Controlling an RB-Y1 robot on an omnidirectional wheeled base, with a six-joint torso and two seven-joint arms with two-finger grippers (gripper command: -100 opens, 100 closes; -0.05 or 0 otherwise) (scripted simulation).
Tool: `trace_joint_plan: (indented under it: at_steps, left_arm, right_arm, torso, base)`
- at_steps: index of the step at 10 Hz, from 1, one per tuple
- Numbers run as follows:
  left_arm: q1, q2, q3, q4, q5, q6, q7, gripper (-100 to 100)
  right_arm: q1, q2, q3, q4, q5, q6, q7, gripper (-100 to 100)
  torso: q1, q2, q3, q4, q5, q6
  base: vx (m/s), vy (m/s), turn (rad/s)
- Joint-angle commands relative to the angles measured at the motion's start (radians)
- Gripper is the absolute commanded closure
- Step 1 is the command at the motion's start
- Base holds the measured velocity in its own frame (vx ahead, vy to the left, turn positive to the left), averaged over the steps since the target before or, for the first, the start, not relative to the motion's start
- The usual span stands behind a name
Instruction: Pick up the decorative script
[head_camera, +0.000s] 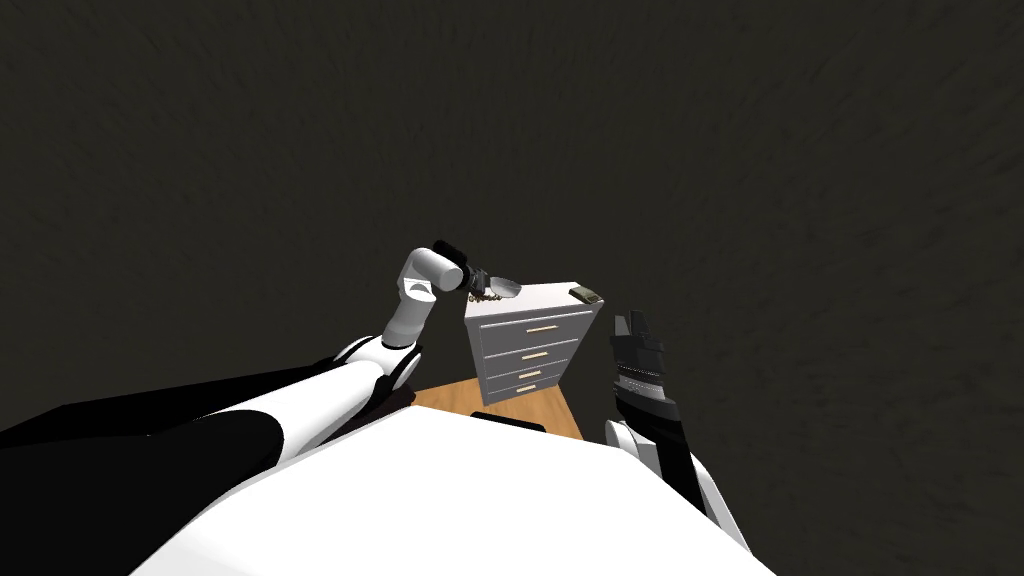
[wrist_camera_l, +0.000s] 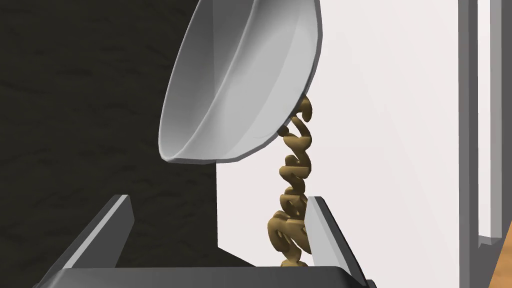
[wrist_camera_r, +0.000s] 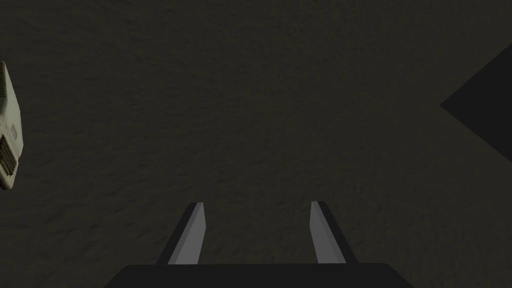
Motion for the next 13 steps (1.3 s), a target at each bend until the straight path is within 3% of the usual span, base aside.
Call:
trace_joint_plan:
  at_steps: [1,9,11,12,13]
  left_arm:
    - [-0.02,0.005,-0.006,0.016,0.025,0.05,0.017,-100]
    - [-0.051,0.017,-0.033,0.066,0.09,0.242,0.062,-100]
    - [-0.047,0.016,-0.035,0.065,0.09,0.245,0.064,-100]
    - [-0.046,0.017,-0.035,0.065,0.091,0.249,0.064,0]
    - [-0.047,0.016,-0.035,0.095,0.084,0.225,0.05,-100]
  right_arm:
    - [0.0,0.0,0.0,0.0,0.0,0.0,0.0,0]
    - [0.0,0.0,0.0,0.0,0.0,0.0,0.0,0]
    - [0.0,0.0,0.0,0.0,0.0,0.0,0.0,0]
    - [0.0,0.0,0.0,0.0,0.0,0.0,0.0,0]
    - [0.0,0.0,0.0,0.0,0.0,0.0,0.0,0]
  torso:
    - [0.0,0.0,0.0,0.0,0.0,0.0]
    - [-0.001,0.001,0.0,0.0,0.0,0.0]
    - [-0.001,0.001,0.0,0.0,0.0,0.0]
    - [-0.001,0.002,0.001,0.0,0.0,0.0]
    - [-0.001,0.002,0.001,0.001,0.0,0.0]
  base:
    - [0.043,0.027,-0.017]
    - [0.033,0.014,-0.012]
    - [0.017,0.003,-0.005]
    - [0.0,0.0,0.0]
    - [-0.011,-0.008,-0.025]
